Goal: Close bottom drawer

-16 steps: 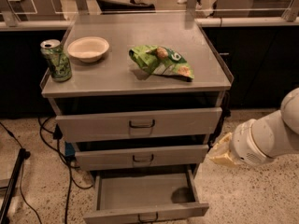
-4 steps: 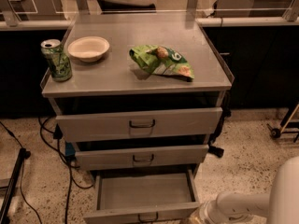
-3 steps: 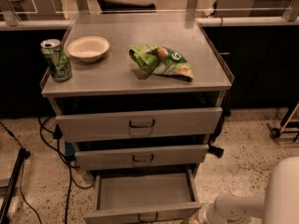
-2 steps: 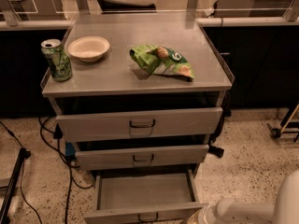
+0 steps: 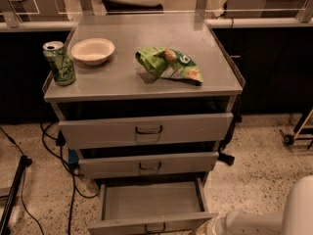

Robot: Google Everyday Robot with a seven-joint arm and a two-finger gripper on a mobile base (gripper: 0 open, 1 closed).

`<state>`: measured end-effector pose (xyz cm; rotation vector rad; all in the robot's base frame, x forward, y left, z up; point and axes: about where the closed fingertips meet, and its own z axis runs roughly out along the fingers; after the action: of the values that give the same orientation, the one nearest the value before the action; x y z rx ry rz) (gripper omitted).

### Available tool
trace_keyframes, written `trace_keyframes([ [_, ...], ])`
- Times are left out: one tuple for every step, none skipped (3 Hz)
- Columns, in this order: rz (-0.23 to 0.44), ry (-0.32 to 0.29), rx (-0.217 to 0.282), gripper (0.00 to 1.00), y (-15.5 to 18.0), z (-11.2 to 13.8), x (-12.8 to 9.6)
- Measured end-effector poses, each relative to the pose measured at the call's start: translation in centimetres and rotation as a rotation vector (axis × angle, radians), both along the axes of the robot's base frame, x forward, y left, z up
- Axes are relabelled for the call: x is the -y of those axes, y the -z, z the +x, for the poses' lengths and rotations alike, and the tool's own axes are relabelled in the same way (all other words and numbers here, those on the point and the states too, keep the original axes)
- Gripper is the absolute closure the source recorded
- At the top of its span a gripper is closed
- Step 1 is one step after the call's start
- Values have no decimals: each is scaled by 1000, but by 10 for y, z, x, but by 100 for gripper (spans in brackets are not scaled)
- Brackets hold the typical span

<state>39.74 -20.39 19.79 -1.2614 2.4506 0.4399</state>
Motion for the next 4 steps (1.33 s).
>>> trace_keyframes([
  [-45,-61,80,100,11,-6,-4],
  [-75,-118,216,100,19,6,-8],
  [-70,-180,337,100,24,18,-17],
  [-44,-221,419,100,26,30,-28],
])
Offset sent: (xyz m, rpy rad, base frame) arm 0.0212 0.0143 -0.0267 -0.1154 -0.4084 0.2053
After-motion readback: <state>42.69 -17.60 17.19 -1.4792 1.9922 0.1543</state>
